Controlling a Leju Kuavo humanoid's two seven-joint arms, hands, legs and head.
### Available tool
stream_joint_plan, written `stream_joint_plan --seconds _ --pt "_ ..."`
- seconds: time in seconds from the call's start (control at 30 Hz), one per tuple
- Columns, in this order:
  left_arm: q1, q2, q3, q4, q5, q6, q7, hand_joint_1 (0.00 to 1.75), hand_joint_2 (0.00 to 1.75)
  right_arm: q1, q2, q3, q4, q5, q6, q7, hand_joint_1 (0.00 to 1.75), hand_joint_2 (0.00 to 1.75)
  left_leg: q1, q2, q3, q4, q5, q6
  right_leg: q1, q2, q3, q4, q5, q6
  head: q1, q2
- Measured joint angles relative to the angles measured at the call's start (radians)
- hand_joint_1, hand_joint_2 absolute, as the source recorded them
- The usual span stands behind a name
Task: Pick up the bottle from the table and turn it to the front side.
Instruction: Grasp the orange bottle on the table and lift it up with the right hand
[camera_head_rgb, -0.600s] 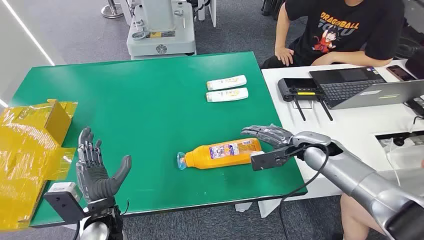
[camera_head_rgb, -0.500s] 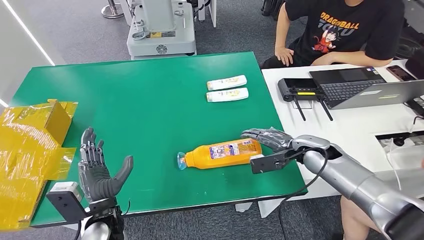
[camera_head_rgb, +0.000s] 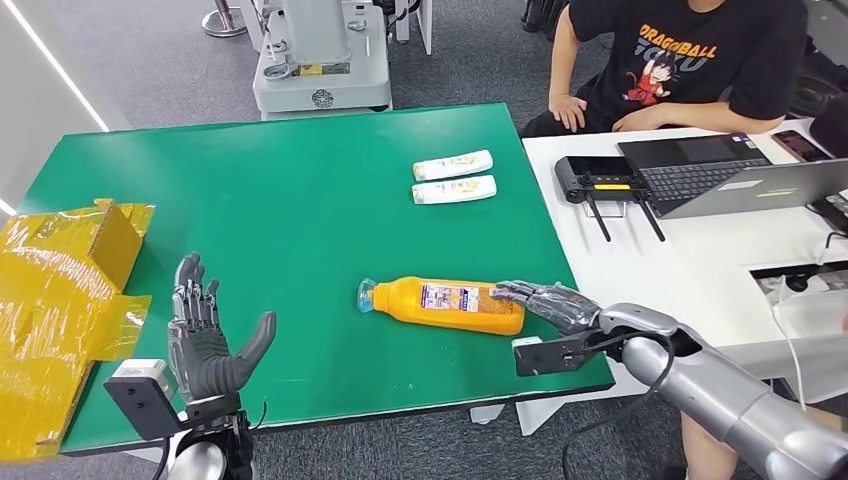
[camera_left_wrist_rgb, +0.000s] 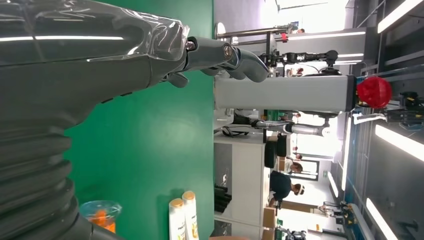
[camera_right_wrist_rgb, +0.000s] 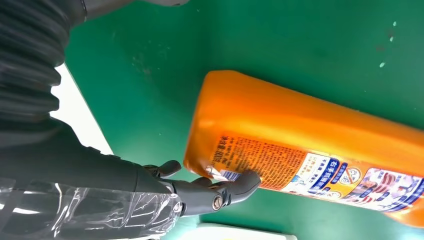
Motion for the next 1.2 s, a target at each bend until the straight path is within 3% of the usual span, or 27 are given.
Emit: stream_joint_plan --seconds 0.33,0.73,0.93,1.2 --pt "-0.005 0.003 -0.006 0.009 0.001 0.002 0.001 0.00 1.75 -0.004 -0.021 -0.050 -0.035 0.072 0.040 0.006 0.00 1.75 0.000 0.000 0.000 0.000 0.000 0.000 0.000 0.000 0.000 0.000 0.000 0.000 0.000 0.000" --pt "-0.007 0.004 -0.006 0.009 0.009 0.020 -0.004 0.00 1.75 -0.269 -0.014 -0.016 0.056 0.093 0.090 -0.045 0.00 1.75 0.000 0.001 0.000 0.000 0.000 0.000 0.000 0.001 0.000 0.001 0.000 0.000 0.000 0.000" --pt "-0.010 0.003 -0.006 0.010 0.016 0.023 -0.012 0.00 1.75 -0.370 0.055 0.046 0.158 0.083 0.081 -0.068 0.00 1.75 0.000 0.001 0.000 0.000 0.000 0.000 0.000 0.001 0.000 0.001 0.000 0.000 0.000 0.000" --pt "-0.027 0.001 -0.006 0.013 0.028 0.006 -0.014 0.00 1.75 -0.420 0.230 0.127 0.340 0.090 0.000 -0.083 0.00 1.75 0.001 0.001 0.000 0.000 0.001 -0.001 0.001 0.001 0.000 0.001 0.000 0.000 0.000 0.000"
